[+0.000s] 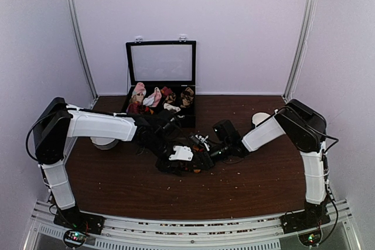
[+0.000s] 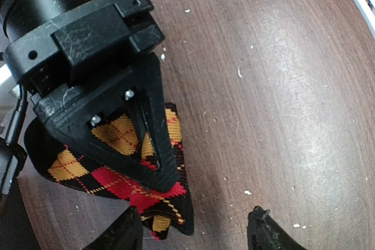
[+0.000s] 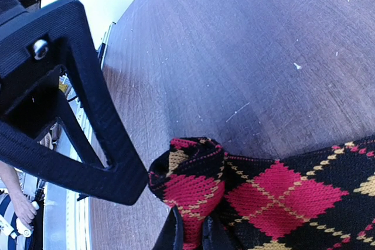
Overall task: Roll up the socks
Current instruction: Roll the sock at the center of the board.
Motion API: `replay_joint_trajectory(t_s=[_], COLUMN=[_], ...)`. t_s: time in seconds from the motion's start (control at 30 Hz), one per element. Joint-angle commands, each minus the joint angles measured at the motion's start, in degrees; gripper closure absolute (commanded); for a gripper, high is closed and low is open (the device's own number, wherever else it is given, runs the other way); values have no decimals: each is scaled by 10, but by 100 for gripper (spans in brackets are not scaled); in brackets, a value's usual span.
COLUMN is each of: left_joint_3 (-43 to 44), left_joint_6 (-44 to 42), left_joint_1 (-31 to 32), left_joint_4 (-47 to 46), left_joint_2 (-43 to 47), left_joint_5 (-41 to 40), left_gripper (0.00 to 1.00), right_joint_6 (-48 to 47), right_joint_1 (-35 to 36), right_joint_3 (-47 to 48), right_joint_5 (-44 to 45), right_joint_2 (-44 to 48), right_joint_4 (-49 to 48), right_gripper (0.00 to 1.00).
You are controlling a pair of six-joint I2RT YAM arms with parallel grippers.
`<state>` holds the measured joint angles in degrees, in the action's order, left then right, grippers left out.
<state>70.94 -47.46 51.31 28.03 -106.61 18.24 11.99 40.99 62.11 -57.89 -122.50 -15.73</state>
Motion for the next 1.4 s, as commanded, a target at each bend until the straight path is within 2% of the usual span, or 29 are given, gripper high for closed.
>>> replay_joint_trajectory(t_s=[0.0,0.17,0.3,0.57,0.7,0.8,1.03,1.07,1.1,1.13,1.37], left_joint_3=[24,44,46,56,67,81,101,102,102,103,67], left_joint_6=[-4,-19,-22,-22,-21,-9,22,26,30,35,85], left_joint_1=[-3,-3,-3,-3,-3,-3,-3,-2,-2,-2,-2], left_joint_4=[-19,-22,-31,-23,-2,23,70,75,79,86,84], left_joint_2=[-9,-57,-75,-101,-117,-128,-146,-147,-150,-151,-135], left_joint_5=[1,-32,-39,-43,-42,-43,-24,-22,-22,-21,-52], left_gripper=[37,39,44,71,89,95,95,96,96,96,100], right_joint_6=[-9,-11,-12,-11,22,63,46,45,37,29,-59], right_joint_1=[-2,-2,-2,-2,-4,-9,-11,-12,-13,-15,-33], right_joint_3=[-27,-26,-26,-27,-52,-88,-106,-110,-113,-114,-102], right_joint_5=[78,74,74,66,37,31,33,33,39,44,117], right_joint_2=[-61,-61,-60,-57,-41,-16,13,19,27,35,94], right_joint_4=[134,137,141,141,79,-6,3,3,10,21,172], right_gripper=[100,100,100,100,99,85,69,27,3,0,0])
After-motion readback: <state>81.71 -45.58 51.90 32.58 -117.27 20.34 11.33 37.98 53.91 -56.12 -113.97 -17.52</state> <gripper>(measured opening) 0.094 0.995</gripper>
